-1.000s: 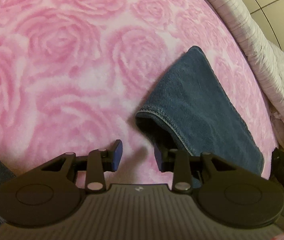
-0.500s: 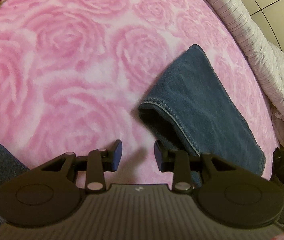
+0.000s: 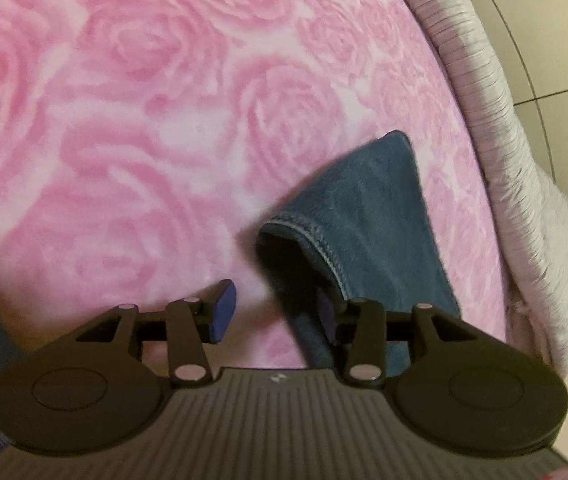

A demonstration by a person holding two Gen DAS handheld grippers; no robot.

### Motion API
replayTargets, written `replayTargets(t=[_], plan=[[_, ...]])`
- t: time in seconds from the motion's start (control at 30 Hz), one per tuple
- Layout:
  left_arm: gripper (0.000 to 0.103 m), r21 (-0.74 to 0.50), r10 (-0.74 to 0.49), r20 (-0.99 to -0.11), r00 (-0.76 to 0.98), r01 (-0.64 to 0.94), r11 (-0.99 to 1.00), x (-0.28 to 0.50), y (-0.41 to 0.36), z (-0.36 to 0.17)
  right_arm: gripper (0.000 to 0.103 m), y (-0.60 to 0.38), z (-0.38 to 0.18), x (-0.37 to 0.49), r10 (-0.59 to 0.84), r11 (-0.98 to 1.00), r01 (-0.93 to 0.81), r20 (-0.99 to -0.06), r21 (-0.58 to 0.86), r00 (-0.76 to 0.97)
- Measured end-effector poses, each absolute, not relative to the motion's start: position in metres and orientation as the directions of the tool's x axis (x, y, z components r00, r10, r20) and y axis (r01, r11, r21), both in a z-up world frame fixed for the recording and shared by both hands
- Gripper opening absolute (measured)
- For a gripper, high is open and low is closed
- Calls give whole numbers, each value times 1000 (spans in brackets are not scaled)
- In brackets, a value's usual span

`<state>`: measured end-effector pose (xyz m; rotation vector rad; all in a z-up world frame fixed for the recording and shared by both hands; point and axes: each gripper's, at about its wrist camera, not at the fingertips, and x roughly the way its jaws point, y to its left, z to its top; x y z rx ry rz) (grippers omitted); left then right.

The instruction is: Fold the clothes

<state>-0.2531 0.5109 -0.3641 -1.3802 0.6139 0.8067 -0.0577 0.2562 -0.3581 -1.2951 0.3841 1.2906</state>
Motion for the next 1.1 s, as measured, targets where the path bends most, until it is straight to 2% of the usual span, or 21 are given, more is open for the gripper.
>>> replayTargets(t=[0.13, 0.17, 0.23, 0.27, 0.37, 0.53, 0.63, 0.73, 0.8, 0.9, 0.97, 1.1], plan=[[41, -617, 148, -778, 611, -787, 2, -243, 515, -367, 12, 260, -357, -54, 482, -198, -859, -810, -471, 334], [37, -620, 152, -775, 614, -784, 7, -241, 515, -368, 12, 262, -359, -54, 476, -201, -860, -814, -470, 334], [25, -618, 161, -771, 617, -785, 49, -234, 517, -366, 12, 263, -360, -54, 472, -198, -861, -816, -468, 334], [3, -621, 163, -764, 624, -780, 76, -230, 517, -364, 12, 264, -360, -54, 472, -195, -863, -816, -467, 335], [1, -633, 180, -727, 663, -748, 199, -217, 518, -347, 12, 261, -355, -53, 475, -161, -875, -813, -457, 337], [1, -511, 258, -663, 703, -676, 532, -181, 519, -266, 12, 261, -328, -33, 465, 36, -949, -835, -314, 294], [1, -378, 324, -547, 772, -573, 727, -159, 523, -186, 12, 264, -298, -21, 522, 160, -959, -804, -233, 283], [1, -259, 303, -437, 847, -441, 859, -145, 518, -117, 12, 264, -267, -14, 582, 264, -945, -749, -193, 316], [2, -211, 263, -481, 837, -401, 891, -143, 505, -113, 12, 263, -255, -9, 594, 302, -940, -741, -157, 314], [6, -192, 241, -719, 651, -520, 832, -151, 498, -174, 12, 265, -255, -4, 548, 316, -945, -796, -86, 256], [3, -179, 214, -835, 507, -618, 765, -170, 495, -223, 12, 262, -268, -8, 479, 290, -953, -850, -86, 222], [4, -285, 78, -906, 416, -735, 615, -210, 491, -276, 12, 250, -292, -25, 380, 213, -963, -894, -164, 237]])
